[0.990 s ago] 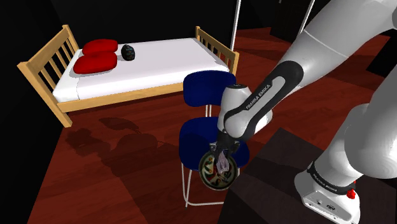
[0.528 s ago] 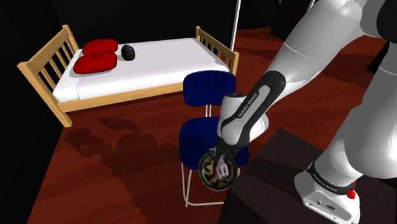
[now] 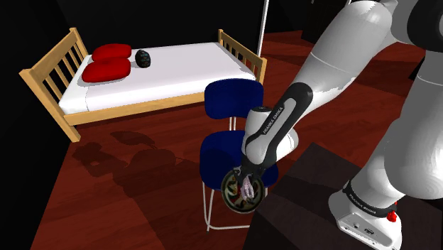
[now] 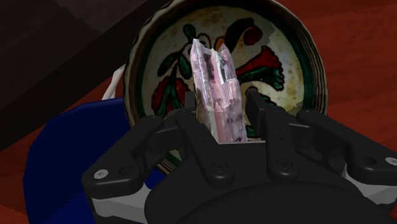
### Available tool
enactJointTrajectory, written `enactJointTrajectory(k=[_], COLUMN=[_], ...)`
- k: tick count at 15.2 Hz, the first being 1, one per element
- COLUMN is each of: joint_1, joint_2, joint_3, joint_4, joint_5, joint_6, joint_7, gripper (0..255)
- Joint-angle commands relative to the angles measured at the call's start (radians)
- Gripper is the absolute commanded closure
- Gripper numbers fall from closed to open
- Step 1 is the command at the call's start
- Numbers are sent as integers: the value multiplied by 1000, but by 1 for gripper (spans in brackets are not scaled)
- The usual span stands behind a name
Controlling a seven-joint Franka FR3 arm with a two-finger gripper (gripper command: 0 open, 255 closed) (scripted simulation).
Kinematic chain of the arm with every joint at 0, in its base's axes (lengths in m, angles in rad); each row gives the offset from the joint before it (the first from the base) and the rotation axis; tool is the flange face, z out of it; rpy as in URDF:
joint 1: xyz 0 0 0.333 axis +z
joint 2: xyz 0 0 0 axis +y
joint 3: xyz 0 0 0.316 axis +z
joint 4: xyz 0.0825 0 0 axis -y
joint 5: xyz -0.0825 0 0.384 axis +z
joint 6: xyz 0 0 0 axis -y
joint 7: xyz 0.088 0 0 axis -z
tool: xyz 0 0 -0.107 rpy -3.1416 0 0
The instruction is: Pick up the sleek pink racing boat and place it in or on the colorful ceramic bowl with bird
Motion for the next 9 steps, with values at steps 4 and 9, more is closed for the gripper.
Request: enactJointTrajectory(k=[4, 9], joint_1=[0, -4], joint_2=[0, -141], joint_3=[0, -29], joint_4=[0, -22], joint_5=[0, -53], joint_6=[0, -123], joint_7=[0, 44], gripper=[0, 0])
